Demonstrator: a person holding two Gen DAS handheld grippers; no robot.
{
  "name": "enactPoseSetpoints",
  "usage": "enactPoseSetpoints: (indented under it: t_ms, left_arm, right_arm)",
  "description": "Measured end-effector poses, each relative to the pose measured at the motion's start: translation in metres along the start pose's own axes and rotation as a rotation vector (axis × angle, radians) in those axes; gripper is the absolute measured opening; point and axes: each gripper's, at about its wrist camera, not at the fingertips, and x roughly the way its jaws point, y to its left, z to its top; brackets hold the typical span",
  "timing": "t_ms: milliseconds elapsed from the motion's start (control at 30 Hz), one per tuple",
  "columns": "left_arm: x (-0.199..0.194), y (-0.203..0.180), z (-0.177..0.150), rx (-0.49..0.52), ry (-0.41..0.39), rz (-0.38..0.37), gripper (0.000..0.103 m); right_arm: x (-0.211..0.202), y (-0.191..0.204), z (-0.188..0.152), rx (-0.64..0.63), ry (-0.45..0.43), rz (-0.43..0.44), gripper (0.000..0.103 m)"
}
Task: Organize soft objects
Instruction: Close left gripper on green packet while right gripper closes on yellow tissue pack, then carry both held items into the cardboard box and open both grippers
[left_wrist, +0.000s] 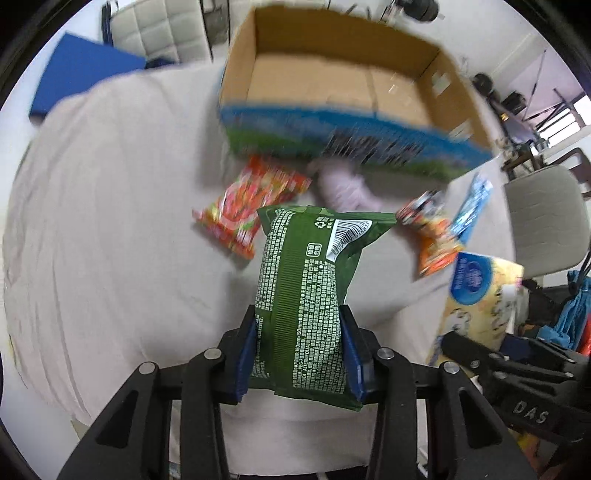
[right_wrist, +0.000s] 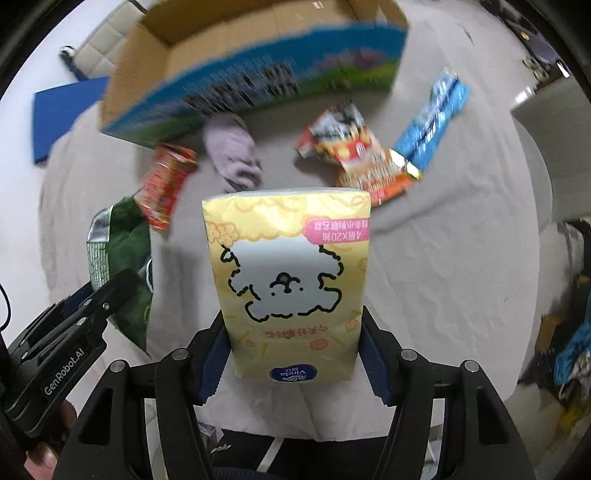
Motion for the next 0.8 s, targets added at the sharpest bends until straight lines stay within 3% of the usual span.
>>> enactPoseSetpoints:
  t_ms: [100,233,433,600,800]
  left_arm:
    - [-0.030,-0.012,0.021,0.007,-0.057,-0.024,0.038]
    - [-0.061,-0.032,0.055,0.025,-0.125,-0.052,0.038]
    - [-0.058,-0.044,0.134,-0.004,-0.153,-0.105,0.038]
    - [-0.022,-0.052,0.202,-0.035,-0.121,-0.120,0.038]
    - [0.034,-0.045,0.262,-0.101,-0.008,-0.172,0.038]
  right_arm:
    - [-0.044,-0.011,0.007,-0.022,-0.043,0.034,0.066]
    - [-0.107,-0.024,0.040,-0.041,-0.105,0.081,0.066]
    - [-0.152,-0.022,0.099,-0.092,-0.179,0.081,0.066]
    - [-0.150,-0.022,0.159,-0.119,-0.185,0.043,0.066]
    - [-0.104,-0.022,0.240,-0.152,-0.126,0.008,0.066]
